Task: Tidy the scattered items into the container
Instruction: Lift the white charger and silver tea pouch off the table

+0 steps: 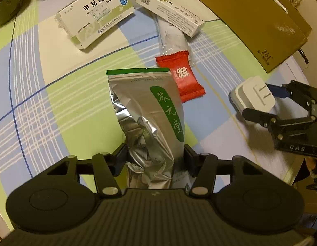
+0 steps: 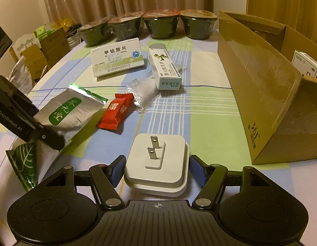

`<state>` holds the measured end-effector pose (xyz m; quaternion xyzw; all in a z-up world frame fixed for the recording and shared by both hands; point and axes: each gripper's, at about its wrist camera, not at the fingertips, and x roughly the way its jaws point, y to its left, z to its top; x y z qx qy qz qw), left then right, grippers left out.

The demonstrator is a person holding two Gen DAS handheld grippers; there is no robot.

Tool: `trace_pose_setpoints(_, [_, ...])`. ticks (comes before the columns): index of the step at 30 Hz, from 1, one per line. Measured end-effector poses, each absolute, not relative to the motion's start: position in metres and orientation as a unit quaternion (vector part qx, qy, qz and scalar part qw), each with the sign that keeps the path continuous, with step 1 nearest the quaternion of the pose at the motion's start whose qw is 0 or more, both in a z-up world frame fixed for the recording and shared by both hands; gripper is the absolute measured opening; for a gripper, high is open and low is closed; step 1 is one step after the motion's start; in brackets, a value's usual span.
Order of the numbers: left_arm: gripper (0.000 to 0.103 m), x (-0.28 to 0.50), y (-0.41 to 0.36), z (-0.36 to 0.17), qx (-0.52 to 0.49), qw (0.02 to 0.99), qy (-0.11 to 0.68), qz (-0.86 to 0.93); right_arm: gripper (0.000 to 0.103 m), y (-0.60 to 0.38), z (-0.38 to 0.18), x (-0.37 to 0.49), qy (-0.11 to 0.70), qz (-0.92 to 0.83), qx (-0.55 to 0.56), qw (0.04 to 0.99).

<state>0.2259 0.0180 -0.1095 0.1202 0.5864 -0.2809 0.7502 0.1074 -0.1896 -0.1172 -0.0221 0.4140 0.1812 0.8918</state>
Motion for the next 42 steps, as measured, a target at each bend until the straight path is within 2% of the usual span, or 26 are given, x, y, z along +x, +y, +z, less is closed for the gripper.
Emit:
trace_pose_setpoints(21, [0.052,0.208,0.009,-0.087,0.113,0.756,0.577,-0.289,0.07,-0.192,-0.09,0.098,0.401,0.184,-0.029,0.897])
trace_pose_setpoints(42, [0.052,0.167,-0.014,-0.025,0.128,0.781,0.544,-0.278,0.07,-0.222,-0.026,0.07,0.36,0.171,-0.026,0.917])
